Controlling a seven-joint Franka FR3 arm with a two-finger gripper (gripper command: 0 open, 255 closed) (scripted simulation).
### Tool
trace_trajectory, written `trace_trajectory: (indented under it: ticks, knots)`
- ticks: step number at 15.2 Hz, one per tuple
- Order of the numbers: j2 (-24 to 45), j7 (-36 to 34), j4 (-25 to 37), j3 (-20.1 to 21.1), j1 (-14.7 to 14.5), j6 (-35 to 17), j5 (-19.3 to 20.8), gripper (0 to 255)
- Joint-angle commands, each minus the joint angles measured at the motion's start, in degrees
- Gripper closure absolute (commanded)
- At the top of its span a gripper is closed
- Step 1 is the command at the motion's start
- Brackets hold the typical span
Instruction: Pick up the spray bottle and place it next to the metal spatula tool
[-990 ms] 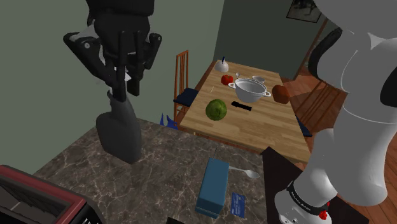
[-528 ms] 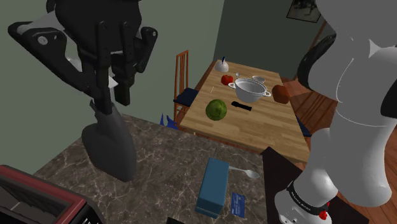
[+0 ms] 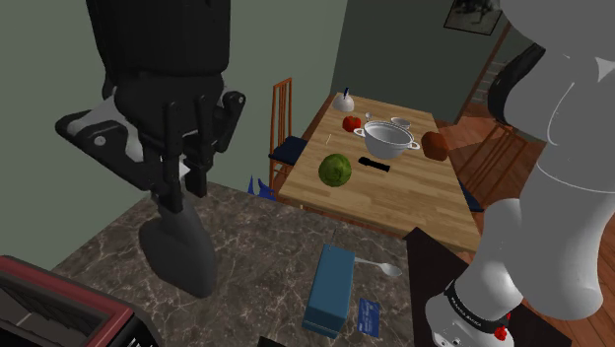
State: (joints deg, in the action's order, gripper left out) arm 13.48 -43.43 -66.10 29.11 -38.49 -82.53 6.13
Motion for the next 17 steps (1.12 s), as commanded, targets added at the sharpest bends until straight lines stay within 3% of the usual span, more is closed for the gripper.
trace_trajectory:
  ticks: [1, 17]
  knots:
    - [-1.4, 0.2, -3.8, -0.1, 0.7, -2.6, -0.8, 255]
    - [-6.4, 1.6, -22.7, -0.7, 2.9, -17.0, -3.4, 255]
